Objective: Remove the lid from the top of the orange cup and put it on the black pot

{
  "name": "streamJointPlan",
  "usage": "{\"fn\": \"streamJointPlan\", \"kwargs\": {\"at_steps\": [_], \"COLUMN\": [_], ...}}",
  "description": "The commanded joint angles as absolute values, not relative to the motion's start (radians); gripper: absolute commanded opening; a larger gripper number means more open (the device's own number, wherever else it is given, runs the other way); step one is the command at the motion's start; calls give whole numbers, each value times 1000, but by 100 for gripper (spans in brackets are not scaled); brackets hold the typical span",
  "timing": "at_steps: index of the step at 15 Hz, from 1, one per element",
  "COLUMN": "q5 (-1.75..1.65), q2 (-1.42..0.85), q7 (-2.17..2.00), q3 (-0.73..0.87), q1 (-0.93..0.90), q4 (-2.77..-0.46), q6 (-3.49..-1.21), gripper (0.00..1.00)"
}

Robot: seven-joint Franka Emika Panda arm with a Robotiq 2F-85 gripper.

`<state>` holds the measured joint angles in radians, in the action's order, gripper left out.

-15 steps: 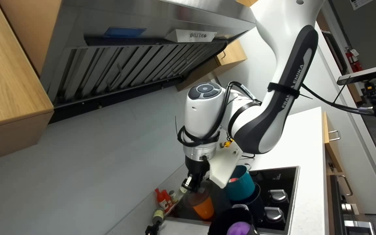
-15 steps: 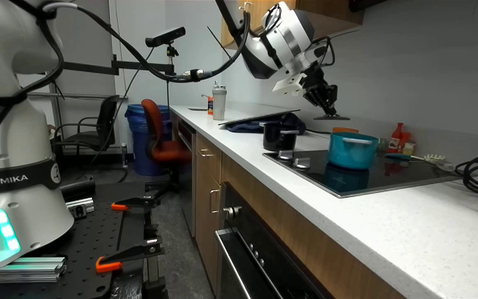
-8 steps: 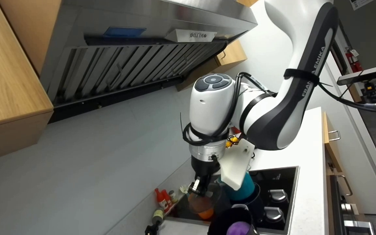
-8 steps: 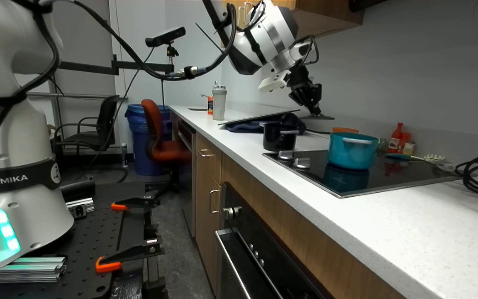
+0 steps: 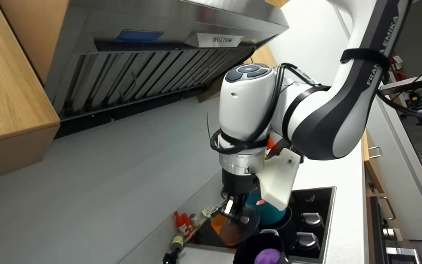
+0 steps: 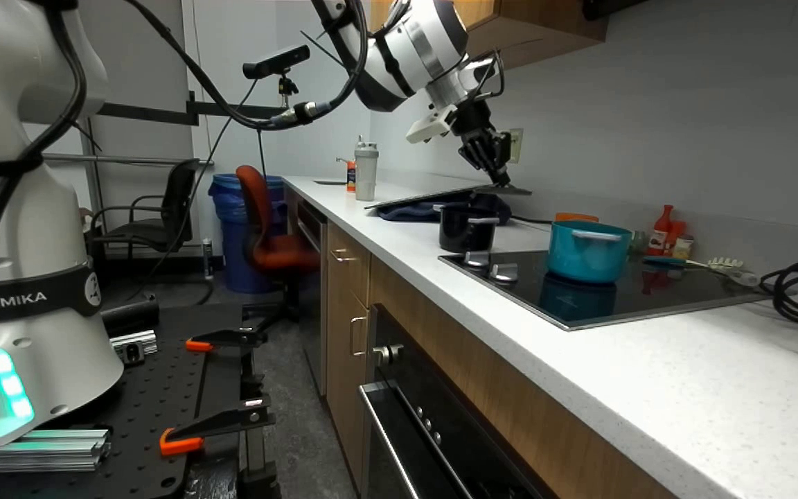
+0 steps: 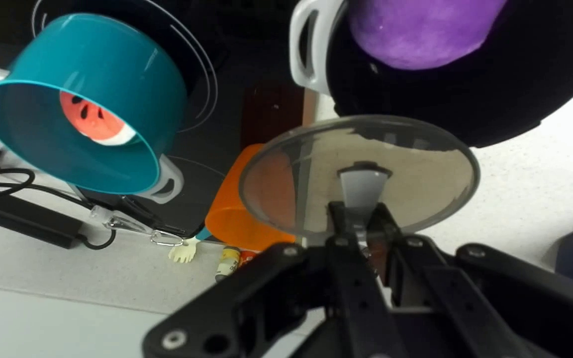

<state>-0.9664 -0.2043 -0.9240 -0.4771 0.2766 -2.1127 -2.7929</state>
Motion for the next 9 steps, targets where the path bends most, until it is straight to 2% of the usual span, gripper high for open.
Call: {"fn": "streamJointPlan", "kwargs": {"at_steps": [1, 9], "q5": [-886, -824], "q2": [-123, -83], "q7": [-869, -822], "q3": [-507, -525], "q1": [300, 291], "q4": [-2193, -2247], "q6": [-2836, -2860], "gripper": [4, 4]}}
